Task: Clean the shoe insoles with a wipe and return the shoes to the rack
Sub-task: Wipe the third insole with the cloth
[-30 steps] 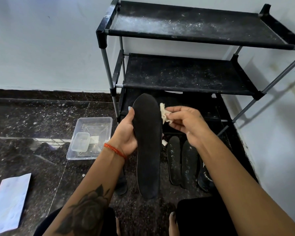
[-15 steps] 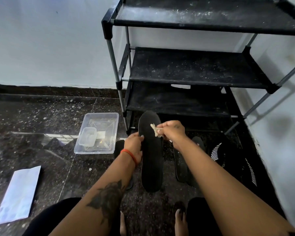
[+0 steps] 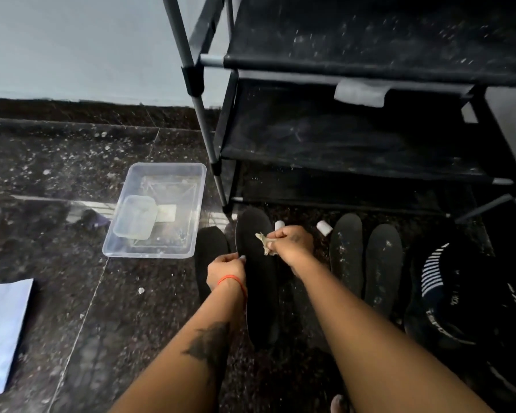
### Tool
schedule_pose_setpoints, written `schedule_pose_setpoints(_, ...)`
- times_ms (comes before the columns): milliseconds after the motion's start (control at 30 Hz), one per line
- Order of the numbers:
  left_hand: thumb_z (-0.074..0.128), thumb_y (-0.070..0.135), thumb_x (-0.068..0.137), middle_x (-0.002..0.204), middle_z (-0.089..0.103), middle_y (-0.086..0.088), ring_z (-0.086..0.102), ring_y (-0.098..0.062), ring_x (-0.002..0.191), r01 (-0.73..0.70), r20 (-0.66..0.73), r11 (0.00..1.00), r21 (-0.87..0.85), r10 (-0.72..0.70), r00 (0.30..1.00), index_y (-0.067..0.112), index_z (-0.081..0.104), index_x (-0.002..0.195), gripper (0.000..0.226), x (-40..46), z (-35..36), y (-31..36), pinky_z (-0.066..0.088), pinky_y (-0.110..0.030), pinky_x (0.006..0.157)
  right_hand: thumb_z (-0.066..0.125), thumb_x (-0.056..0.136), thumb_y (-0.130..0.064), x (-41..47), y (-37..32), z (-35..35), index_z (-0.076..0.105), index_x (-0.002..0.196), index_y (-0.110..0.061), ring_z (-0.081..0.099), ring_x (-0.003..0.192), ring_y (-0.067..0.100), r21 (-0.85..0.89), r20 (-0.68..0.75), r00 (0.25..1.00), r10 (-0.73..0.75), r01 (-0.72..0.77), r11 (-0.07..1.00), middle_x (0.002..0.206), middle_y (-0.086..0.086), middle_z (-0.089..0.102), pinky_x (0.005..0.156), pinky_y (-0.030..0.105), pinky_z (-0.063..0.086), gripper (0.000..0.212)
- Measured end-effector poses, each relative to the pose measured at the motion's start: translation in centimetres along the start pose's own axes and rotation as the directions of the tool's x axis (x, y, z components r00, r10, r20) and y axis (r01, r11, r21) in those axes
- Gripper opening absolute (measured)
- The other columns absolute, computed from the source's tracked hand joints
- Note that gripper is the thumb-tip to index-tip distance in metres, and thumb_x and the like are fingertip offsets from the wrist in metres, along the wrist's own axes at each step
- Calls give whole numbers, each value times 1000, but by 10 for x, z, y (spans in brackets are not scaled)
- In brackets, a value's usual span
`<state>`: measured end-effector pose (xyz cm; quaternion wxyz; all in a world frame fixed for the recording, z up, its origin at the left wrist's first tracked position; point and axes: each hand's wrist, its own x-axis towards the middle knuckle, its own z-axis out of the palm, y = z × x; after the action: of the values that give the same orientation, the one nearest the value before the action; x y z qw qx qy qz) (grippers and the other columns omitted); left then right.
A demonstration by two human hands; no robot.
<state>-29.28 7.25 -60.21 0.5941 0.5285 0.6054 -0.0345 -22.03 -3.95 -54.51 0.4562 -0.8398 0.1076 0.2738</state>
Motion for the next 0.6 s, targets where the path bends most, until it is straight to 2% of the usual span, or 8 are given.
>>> schedule_pose_setpoints(100,78,18,70,85,73,-12,69,-36,90,2,-41,999,44,0,999,22,67,66,12,17,2,-4,56,-49,83,72,76,-13,21,9,20,75,86,-17,65,97,16,-38,14,999,-34,35,999,126,5,61,61,11,43,11)
schedule_pose_setpoints(200,77,21,71,87,73,-11,69,-37,91,-16,-60,992,125,24,998,23,66,65,12,35,5,-8,56,-49,82,73,74,-18,36,17,37,73,72,-22,66,88,17,-73,16,998,-58,59,996,126,6,61,67,18,48,4)
schedule_pose_setpoints(267,78,22,71,90,73,-11,69,-35,92,-36,-68,985,172,48,997,24,66,64,14,42,6,-7,56,-48,83,74,74,-17,47,27,48,68,62,-23,68,82,19,-63,27,998,-48,49,997,119,10,64,71,23,54,14)
schedule_pose_setpoints(367,77,22,75,96,73,-8,68,-30,93,-72,-87,960,272,99,991,24,72,80,7,40,8,-1,55,-40,86,74,75,-12,52,36,53,73,78,-12,68,82,20,-33,32,999,8,-7,999,95,11,72,81,31,56,2)
schedule_pose_setpoints(500,73,21,81,110,69,-10,62,-29,107,-131,-85,909,395,178,980,18,71,107,27,28,8,6,49,-33,95,74,76,-12,54,39,54,74,89,-9,66,90,20,-15,22,999,27,-27,1000,97,8,70,84,32,55,13)
schedule_pose_setpoints(600,70,24,84,119,65,-14,56,-31,116,-177,-69,837,518,247,966,14,66,116,34,13,9,12,44,-32,94,74,76,-13,50,34,47,73,91,-9,65,91,20,-3,22,999,35,-34,999,100,8,69,84,29,54,15)
